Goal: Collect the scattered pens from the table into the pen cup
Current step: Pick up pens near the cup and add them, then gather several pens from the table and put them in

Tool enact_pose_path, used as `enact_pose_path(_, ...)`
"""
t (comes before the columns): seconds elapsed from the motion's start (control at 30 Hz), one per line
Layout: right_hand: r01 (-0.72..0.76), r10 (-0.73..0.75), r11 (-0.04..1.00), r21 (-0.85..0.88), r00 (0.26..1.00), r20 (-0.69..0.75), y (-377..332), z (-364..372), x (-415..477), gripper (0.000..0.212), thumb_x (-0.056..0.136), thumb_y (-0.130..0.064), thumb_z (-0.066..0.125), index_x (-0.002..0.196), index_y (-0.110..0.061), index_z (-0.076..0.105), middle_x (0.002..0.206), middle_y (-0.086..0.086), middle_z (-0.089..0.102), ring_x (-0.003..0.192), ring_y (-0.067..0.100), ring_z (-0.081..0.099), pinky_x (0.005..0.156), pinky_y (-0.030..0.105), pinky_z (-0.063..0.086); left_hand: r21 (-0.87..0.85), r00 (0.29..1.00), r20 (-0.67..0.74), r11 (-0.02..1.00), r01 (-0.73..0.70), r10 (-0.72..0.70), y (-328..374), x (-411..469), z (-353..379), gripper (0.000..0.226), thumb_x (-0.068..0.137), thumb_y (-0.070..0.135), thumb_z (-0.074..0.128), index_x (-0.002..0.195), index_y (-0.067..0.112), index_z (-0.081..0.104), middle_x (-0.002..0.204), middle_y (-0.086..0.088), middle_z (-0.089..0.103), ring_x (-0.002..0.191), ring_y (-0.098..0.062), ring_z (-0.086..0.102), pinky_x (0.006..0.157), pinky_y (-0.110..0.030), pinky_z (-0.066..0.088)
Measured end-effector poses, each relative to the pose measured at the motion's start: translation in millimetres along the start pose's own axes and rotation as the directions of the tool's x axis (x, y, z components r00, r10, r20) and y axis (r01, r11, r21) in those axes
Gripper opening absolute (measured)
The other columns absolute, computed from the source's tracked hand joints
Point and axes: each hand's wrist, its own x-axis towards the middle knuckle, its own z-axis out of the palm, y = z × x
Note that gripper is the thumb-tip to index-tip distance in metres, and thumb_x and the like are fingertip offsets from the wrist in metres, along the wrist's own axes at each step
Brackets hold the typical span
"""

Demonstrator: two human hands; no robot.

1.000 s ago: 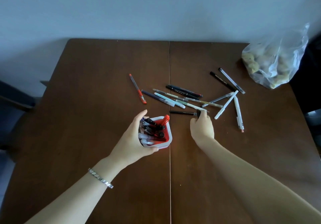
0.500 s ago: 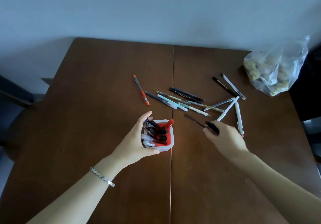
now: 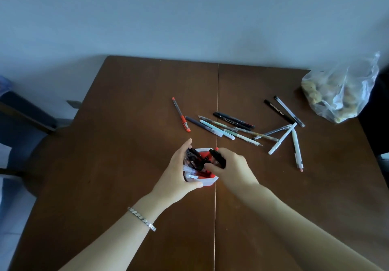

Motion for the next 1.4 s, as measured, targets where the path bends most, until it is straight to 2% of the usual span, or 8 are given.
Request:
enact_pose_path(0.13, 0.077, -0.027, 0.966, 0.247, 0.980, -0.199, 2, -2, -9, 0.022, 0.094, -0.030, 0.047, 0.115, -0.034, 0.049, 0.061, -0.017, 0.052, 0.051, 0.000, 0.046, 0.051, 0.009, 0.036, 0.021, 1.000, 0.008, 1.000, 0.000, 0.000, 0, 1, -2, 0.100, 0.071, 0.011, 0.080, 0.138, 0.042, 0.013, 0.141, 0.014, 0.027, 0.131, -0.003, 0.032, 0.106, -0.022, 0.032)
enact_pose_path(0.3, 0.519, -0.211, 0.741, 0.426, 0.782, -0.586, 1, -16, -19, 0.034, 0.097, -0.017, 0.030, 0.104, -0.048, 0.043, 0.073, -0.014, 0.057, 0.068, 0.004, 0.051, 0.069, 0.014, 0.044, 0.041, 1.000, 0.002, 0.999, -0.008, 0.008, 2, 1, -3, 0.099, 0.071, 0.010, 0.080, 0.142, 0.036, 0.016, 0.148, 0.008, 0.026, 0.128, 0.001, 0.028, 0.102, -0.019, 0.033)
enact_pose_path(0.43, 0.611, -0.228, 0.679, 0.406, 0.702, -0.675, -2, 10, -5, 0.034, 0.093, -0.018, 0.031, 0.098, -0.051, 0.039, 0.094, 0.002, 0.060, 0.086, 0.014, 0.058, 0.080, 0.023, 0.047, 0.018, 1.000, 0.009, 1.000, 0.007, -0.007, 1, 0, -3, 0.097, 0.071, 0.011, 0.079, 0.132, 0.048, 0.015, 0.141, 0.014, 0.028, 0.127, 0.000, 0.032, 0.104, -0.020, 0.033)
enact_pose_path(0.6, 0.359, -0.280, 0.921, 0.153, 0.880, -0.384, 28, 49, -2, 0.041, 0.095, -0.007, 0.040, 0.096, -0.048, 0.046, 0.127, 0.000, 0.054, 0.118, -0.009, 0.038, 0.098, 0.010, 0.038, 0.000, 1.000, -0.006, 1.000, 0.017, -0.017, 1, -1, -2, 0.101, 0.068, 0.012, 0.083, 0.141, 0.041, 0.019, 0.139, 0.017, 0.027, 0.131, -0.003, 0.031, 0.107, -0.025, 0.033)
enact_pose_path(0.73, 0.430, -0.473, 0.881, -0.198, 0.814, -0.337, 60, 60, -15, 0.033, 0.096, -0.019, 0.034, 0.127, -0.016, 0.045, 0.138, 0.003, 0.047, 0.133, 0.018, 0.031, 0.108, 0.034, 0.037, -0.005, 1.000, -0.020, 1.000, -0.008, 0.008, 3, -1, -2, 0.099, 0.067, 0.012, 0.083, 0.139, 0.039, 0.021, 0.144, 0.012, 0.028, 0.132, -0.002, 0.027, 0.104, -0.021, 0.032)
enact_pose_path(0.93, 0.325, -0.327, 0.944, 0.051, 0.944, 0.043, 68, 38, -8, 0.107, 0.074, -0.012, 0.065, 0.138, -0.045, -0.014, 0.146, -0.033, -0.004, 0.135, -0.017, -0.001, 0.111, 0.012, 0.021, 0.018, 1.000, 0.019, 1.000, -0.017, 0.017, 4, 2, -2, 0.098, 0.068, 0.011, 0.083, 0.130, 0.049, 0.018, 0.148, 0.009, 0.030, 0.136, -0.006, 0.030, 0.107, -0.023, 0.034)
enact_pose_path(1.2, 0.235, -0.231, 0.972, 0.010, 0.946, 0.228, 76, 3, 31, 0.118, 0.054, -0.026, 0.086, 0.129, -0.054, 0.000, 0.128, -0.036, 0.025, 0.122, -0.006, 0.038, 0.086, -0.004, 0.034, -0.035, 0.961, 0.274, 0.999, 0.038, -0.027, 12, 44, -47, 0.085, 0.075, -0.010, 0.046, 0.132, 0.049, 0.025, 0.138, 0.016, 0.042, 0.128, -0.001, 0.044, 0.101, -0.025, 0.044)
enact_pose_path(1.4, 0.259, -0.252, 0.966, -0.005, 0.944, 0.213, 73, 2, 34, 0.109, 0.055, -0.031, 0.086, 0.124, -0.055, 0.006, 0.121, -0.041, 0.024, 0.116, -0.008, 0.042, 0.085, -0.006, 0.034, 0.702, 0.984, -0.030, 0.705, -0.103, 0.174, -4, 144, -75, 0.052, 0.087, -0.006, 0.045, 0.134, 0.016, 0.047, 0.145, -0.002, 0.043, 0.136, -0.019, 0.036, 0.110, -0.035, 0.034)
